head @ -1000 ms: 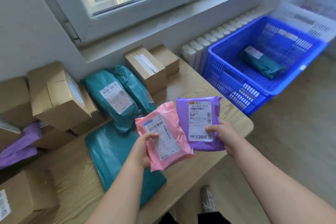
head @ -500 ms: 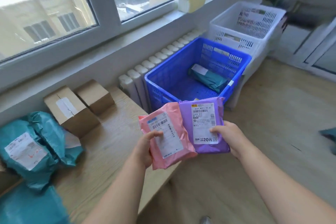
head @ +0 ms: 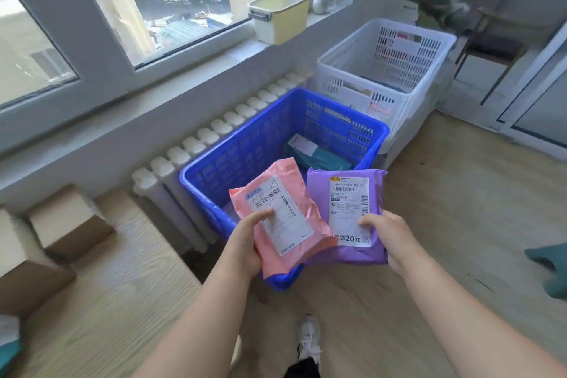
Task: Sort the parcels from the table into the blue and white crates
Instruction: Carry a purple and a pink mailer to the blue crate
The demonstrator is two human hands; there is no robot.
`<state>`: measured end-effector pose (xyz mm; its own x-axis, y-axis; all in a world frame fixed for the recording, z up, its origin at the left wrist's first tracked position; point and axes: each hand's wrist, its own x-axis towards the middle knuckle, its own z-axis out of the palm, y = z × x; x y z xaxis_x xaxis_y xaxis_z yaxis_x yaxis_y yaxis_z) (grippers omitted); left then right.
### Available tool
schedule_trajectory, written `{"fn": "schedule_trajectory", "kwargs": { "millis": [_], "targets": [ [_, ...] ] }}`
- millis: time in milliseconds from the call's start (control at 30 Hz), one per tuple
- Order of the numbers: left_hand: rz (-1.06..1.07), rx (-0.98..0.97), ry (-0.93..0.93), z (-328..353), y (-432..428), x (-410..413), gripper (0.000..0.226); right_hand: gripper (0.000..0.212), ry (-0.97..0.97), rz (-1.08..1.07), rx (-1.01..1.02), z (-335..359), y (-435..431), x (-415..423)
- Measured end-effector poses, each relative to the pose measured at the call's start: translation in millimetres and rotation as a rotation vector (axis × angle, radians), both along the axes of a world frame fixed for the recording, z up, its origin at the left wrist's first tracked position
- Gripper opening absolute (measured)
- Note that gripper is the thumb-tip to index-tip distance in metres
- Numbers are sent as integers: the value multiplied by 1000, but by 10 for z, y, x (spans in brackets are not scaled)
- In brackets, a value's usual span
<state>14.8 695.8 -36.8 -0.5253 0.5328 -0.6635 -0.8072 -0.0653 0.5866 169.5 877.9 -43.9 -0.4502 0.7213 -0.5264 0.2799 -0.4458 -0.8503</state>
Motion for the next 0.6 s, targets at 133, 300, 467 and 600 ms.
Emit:
{"fn": "schedule_trajectory", "kwargs": {
  "millis": [133,300,467,600],
  "targets": [
    [51,-28,-17,-158,574,-458,31,28,16,23,42,28,620,-459],
    [82,-68,-41,-241,1052,-838,27,27,-13,55,97,93,1245,-890],
    [183,-180,-78,-322,1409,-1164,29,26,-36,61,129,72,1880,-1360],
    [281,-278,-85,-431,1563,-1333,13,23,-21,132,120,-14,2248,-1844]
  ]
}}
